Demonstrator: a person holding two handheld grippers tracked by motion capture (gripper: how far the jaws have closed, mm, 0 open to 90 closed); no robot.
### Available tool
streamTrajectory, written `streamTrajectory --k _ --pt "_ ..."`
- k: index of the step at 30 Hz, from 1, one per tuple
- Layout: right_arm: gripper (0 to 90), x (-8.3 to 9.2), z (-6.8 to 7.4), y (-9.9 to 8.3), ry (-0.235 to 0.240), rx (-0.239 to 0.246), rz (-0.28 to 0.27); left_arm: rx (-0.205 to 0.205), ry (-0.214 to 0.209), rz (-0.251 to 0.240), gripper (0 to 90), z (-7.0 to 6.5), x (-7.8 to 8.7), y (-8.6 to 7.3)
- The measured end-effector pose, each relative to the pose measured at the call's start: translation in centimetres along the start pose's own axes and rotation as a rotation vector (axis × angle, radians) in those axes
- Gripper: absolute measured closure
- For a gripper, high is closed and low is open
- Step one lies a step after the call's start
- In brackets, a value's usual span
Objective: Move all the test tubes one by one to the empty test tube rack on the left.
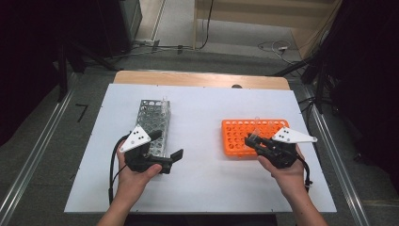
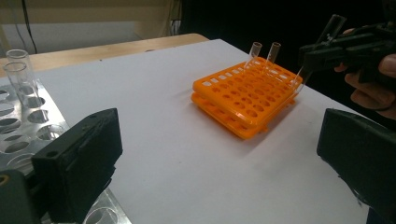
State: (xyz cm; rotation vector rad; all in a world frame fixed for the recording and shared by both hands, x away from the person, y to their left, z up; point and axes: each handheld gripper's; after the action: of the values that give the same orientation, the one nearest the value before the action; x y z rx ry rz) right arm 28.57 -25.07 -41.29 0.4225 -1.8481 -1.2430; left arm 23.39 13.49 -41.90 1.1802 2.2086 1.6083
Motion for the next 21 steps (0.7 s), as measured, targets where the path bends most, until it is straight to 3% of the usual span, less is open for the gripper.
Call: streamTrajectory --k 21 --pt "73.9 -3.6 5.1 0.9 0.146 0.083 0.027 -0.02 -0.109 0.026 6.6 -2.4 -1.3 0.1"
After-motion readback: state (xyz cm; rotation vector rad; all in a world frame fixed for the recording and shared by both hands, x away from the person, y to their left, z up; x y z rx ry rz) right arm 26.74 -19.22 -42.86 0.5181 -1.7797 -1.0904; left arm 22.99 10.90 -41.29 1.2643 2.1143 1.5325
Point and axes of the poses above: each handheld gripper's, and its own axes: x roughly backward along the jaws, y roughly out of its top, z roughly to its left, and after that the axes turned 13 degrees about x, right-handed
